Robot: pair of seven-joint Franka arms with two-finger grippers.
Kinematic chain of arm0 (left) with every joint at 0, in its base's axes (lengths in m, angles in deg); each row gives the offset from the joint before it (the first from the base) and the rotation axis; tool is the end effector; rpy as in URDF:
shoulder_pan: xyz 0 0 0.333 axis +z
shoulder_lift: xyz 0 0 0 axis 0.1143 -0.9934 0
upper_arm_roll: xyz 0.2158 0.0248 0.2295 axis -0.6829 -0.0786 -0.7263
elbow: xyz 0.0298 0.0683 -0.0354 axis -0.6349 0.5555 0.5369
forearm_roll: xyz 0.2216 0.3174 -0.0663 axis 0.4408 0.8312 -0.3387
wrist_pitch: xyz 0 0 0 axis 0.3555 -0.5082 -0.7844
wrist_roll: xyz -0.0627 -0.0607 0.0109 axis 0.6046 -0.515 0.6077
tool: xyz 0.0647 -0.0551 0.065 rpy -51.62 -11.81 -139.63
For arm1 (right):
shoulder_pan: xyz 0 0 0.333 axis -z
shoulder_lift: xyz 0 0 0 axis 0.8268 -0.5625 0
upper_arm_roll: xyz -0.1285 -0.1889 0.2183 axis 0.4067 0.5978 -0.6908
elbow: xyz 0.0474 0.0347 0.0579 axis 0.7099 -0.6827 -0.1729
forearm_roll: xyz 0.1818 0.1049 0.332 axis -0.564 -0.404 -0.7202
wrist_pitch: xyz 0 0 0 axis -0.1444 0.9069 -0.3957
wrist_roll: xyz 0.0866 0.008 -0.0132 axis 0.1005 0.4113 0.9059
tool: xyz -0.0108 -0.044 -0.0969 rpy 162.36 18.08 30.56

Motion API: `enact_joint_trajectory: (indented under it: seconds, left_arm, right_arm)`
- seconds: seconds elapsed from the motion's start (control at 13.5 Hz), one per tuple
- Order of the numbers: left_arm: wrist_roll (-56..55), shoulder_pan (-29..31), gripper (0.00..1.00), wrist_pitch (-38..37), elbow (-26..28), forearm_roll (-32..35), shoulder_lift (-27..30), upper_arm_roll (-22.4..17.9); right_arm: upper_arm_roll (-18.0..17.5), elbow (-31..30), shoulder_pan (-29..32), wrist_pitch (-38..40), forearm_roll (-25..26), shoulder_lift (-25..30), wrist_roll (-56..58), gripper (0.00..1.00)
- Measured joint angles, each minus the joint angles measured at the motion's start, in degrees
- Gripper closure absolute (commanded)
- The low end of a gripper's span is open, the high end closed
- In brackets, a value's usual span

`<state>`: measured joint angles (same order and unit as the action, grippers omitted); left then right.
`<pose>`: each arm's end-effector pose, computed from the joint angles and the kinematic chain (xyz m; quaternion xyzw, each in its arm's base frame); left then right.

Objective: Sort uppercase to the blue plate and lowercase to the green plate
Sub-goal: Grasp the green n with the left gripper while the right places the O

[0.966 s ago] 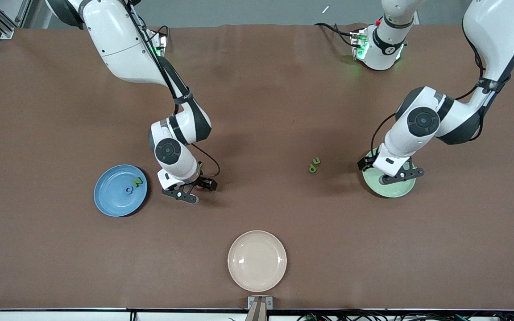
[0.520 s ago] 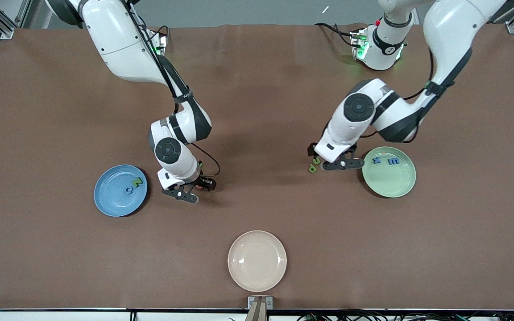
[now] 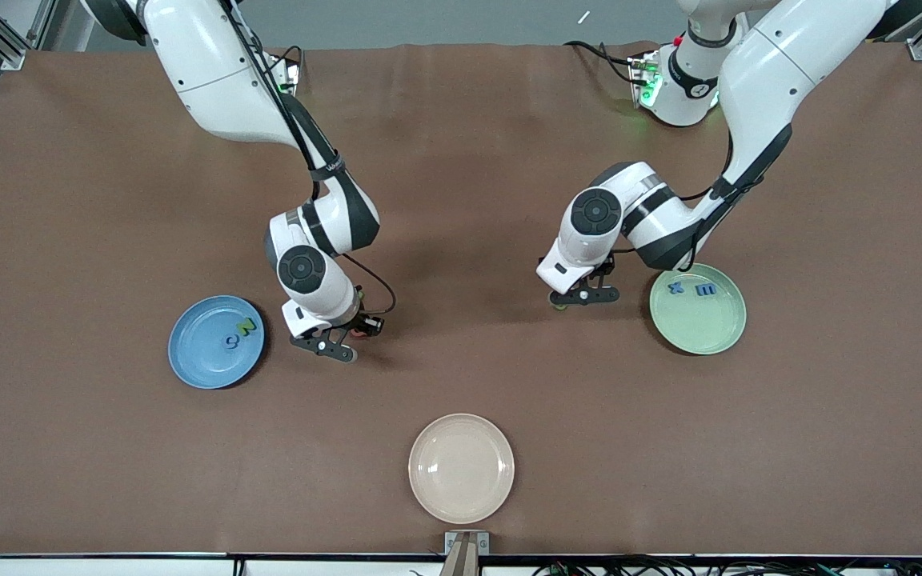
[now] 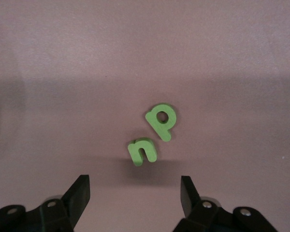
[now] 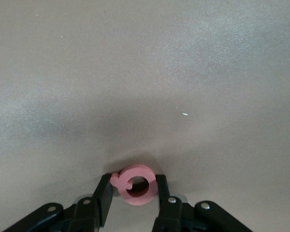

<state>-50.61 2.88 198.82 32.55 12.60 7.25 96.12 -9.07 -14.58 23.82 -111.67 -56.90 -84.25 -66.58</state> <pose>0.4857 -0.3222 0.2035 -0.9983 -0.0036 0.0453 0.0359 0.5789 0.3013 0.1787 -0.9875 0.1569 0.0107 0.0132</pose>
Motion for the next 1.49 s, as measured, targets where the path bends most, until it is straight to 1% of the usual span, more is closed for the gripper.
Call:
enact_joint_trajectory:
  seconds: [0.15, 0.3, 0.37, 0.45, 0.59, 0.67, 0.82, 0.97, 1.26, 1.49]
  left_arm:
    - [0.0, 0.0, 0.21, 1.8, 0.6, 1.7, -0.7, -0.2]
    - [0.0, 0.2, 0.25, 2.8, 1.0, 3.1, -1.3, -0.3]
    - [0.0, 0.3, 0.27, 3.1, 1.1, 4.0, -1.6, -0.5]
    - [0.0, 0.4, 0.31, 3.8, 1.3, 4.7, -1.8, -0.9]
    - [0.0, 0.4, 0.34, 5.6, 1.7, 5.1, -2.0, -1.6]
    - [0.0, 0.5, 0.34, 6.2, 1.9, 5.5, -2.1, -1.9]
    - [0.0, 0.5, 0.37, 7.3, 2.0, 6.4, -2.4, -2.3]
    - [0.0, 0.4, 0.44, 8.8, 2.0, 6.6, -2.5, -2.7]
    - [0.0, 0.2, 0.63, 9.9, 2.1, 6.8, -2.6, -3.0]
    - [0.0, 0.2, 0.70, 10.1, 2.0, 6.9, -2.6, -2.9]
  right_arm:
    - [0.4, 0.1, 0.1, 0.3, 0.0, 0.0, 0.0, 0.98]
    - [1.3, 1.1, 1.6, 4.1, 0.0, 0.6, 1.5, 0.98]
    - [1.5, 1.8, 3.2, 6.9, 0.0, 1.5, 3.8, 0.98]
    - [1.6, 2.3, 5.4, 9.4, 0.0, 2.7, 7.1, 0.98]
    - [1.8, 2.4, 10.5, 14.3, 0.0, 5.6, 15.5, 0.98]
    - [1.9, 2.0, 13.0, 15.8, 0.0, 7.0, 19.5, 0.98]
    - [1.9, -0.8, 17.4, 16.3, 0.0, 9.3, 27.6, 0.98]
    - [1.9, -4.3, 20.5, 14.6, 0.1, 10.9, 34.0, 0.98]
    - [1.9, -12.9, 25.0, 3.3, 0.1, 11.6, 43.4, 0.98]
    - [1.9, -16.0, 26.4, -0.7, 0.1, 11.6, 45.5, 0.98]
